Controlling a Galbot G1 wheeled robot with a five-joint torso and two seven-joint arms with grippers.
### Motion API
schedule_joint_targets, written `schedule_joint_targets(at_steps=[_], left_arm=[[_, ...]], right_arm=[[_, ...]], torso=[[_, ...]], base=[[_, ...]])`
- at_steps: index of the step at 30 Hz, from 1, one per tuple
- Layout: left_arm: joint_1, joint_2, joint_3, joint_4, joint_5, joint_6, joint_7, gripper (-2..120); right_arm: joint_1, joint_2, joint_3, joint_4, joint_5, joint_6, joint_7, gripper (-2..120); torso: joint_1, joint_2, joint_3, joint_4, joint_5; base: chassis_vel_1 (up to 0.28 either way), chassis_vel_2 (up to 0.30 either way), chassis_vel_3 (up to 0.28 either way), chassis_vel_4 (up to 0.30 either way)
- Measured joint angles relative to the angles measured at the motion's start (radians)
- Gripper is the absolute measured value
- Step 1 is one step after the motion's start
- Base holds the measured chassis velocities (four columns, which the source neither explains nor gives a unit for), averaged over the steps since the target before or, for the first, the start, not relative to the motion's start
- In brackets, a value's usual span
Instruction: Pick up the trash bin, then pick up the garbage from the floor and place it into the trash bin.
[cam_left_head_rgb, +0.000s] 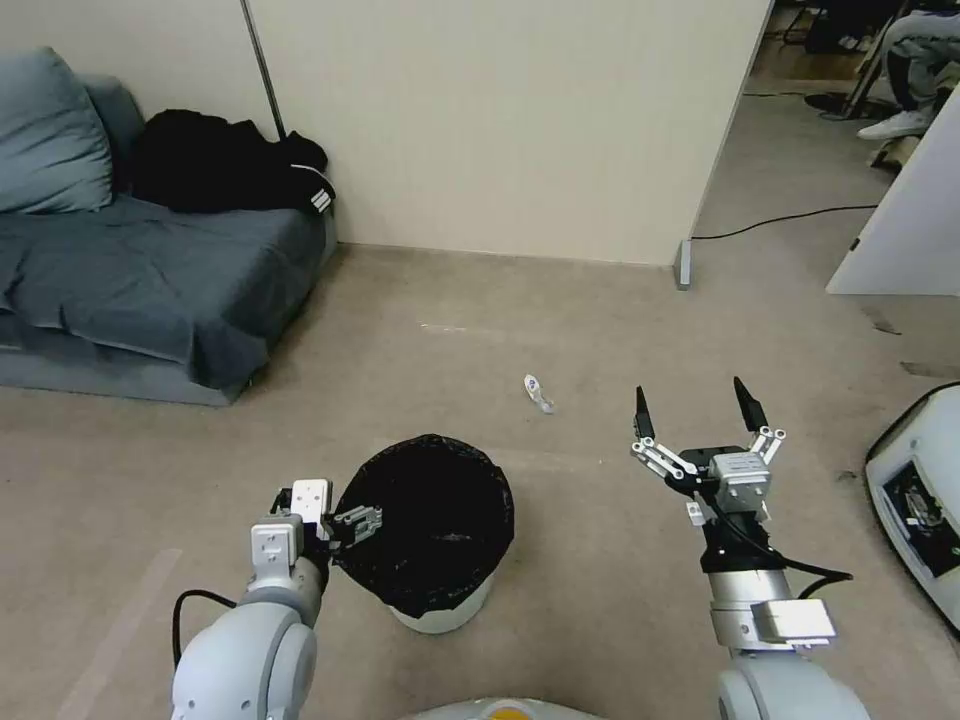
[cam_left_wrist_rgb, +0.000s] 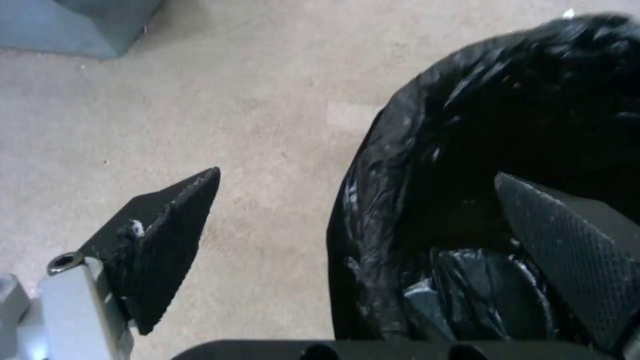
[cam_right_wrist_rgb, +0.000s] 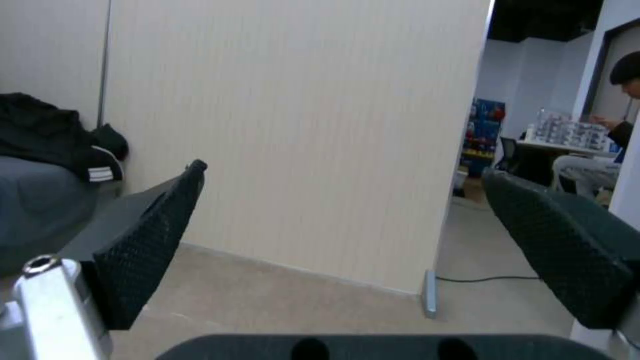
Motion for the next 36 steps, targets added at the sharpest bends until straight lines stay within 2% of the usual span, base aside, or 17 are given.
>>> schedule_joint_targets(at_steps=[5,8,10,11,13,17,19,21,24,25,28,29,31,36], left_arm=[[-0.006,-0.008,-0.001,0.044,-0.008,-0.001,-0.002,99],[-0.007,-0.012,0.001,0.063,-0.017,-0.002,-0.002,95],[-0.007,-0.015,0.004,0.074,-0.024,-0.003,-0.002,86],[-0.007,-0.015,0.004,0.074,-0.024,-0.003,-0.002,86],[-0.006,-0.018,0.011,0.083,-0.033,-0.004,-0.002,74],[-0.007,-0.021,0.016,0.093,-0.039,-0.004,-0.007,66],[-0.004,-0.024,0.020,0.102,-0.040,-0.004,-0.010,54],[-0.003,-0.024,0.020,0.104,-0.040,-0.004,-0.010,50],[-0.001,-0.025,0.020,0.122,-0.039,-0.010,-0.011,34],[-0.001,-0.025,0.020,0.122,-0.039,-0.010,-0.011,34],[0.003,-0.030,0.017,0.138,-0.042,-0.024,-0.018,21],[0.003,-0.030,0.017,0.138,-0.042,-0.024,-0.018,21],[0.007,-0.033,0.015,0.148,-0.046,-0.035,-0.018,9],[0.014,-0.034,0.012,0.158,-0.062,-0.049,-0.022,6]], right_arm=[[-0.005,0.000,0.000,-0.005,-0.003,0.006,-0.003,100],[-0.006,0.000,0.001,-0.006,-0.003,0.008,-0.004,100],[-0.007,0.000,0.003,-0.007,-0.002,0.008,-0.005,100],[-0.007,0.000,0.003,-0.007,-0.002,0.008,-0.005,100],[-0.006,0.000,0.002,-0.008,-0.002,0.009,-0.008,100],[-0.004,0.000,-0.004,-0.008,-0.005,0.008,-0.012,100],[-0.003,0.000,-0.008,-0.008,-0.015,0.006,-0.013,100],[-0.002,0.000,-0.008,-0.009,-0.020,0.005,-0.012,100],[-0.001,0.000,-0.005,-0.009,-0.042,0.002,0.002,100],[-0.001,0.000,-0.005,-0.009,-0.042,0.002,0.002,100],[-0.001,0.000,-0.005,-0.008,-0.050,0.001,0.009,100],[-0.001,0.000,-0.005,-0.008,-0.050,0.001,0.009,100],[-0.001,0.000,-0.005,-0.006,-0.058,0.001,0.013,100],[0.004,0.000,-0.005,0.007,-0.078,-0.005,0.021,100]], torso=[[0.000,0.000,0.000,0.0000,0.0000],[0.000,0.000,0.000,0.0000,0.0000],[0.000,0.000,0.000,0.0000,0.0000],[0.000,0.000,0.000,0.0000,0.0000],[0.000,0.000,0.000,0.0000,0.0000],[0.000,0.000,0.000,0.0000,0.0000],[0.000,0.000,0.000,0.0000,0.0000],[0.000,0.000,0.000,0.0000,0.0000],[0.000,0.000,0.000,0.0000,0.0000],[0.000,0.000,0.000,0.0000,0.0000],[0.000,0.000,0.000,0.0002,0.0007],[0.000,0.000,0.000,0.0002,0.0007],[0.000,0.000,0.000,0.0002,0.0009],[0.000,0.000,0.000,0.0001,0.0004]], base=[[0.000,0.000,0.000,0.000],[0.000,0.000,0.000,0.000],[0.000,0.000,0.000,0.000],[0.000,0.000,0.000,0.000],[0.000,0.000,0.000,0.000],[0.000,0.000,0.000,0.000],[0.000,0.000,0.000,0.000],[0.000,0.000,0.000,0.000],[0.000,0.000,0.000,0.000],[0.000,0.000,0.000,0.000],[0.000,0.000,0.000,0.000],[0.000,0.000,0.000,0.000],[0.000,0.000,0.000,0.000],[0.000,0.000,0.000,0.000]])
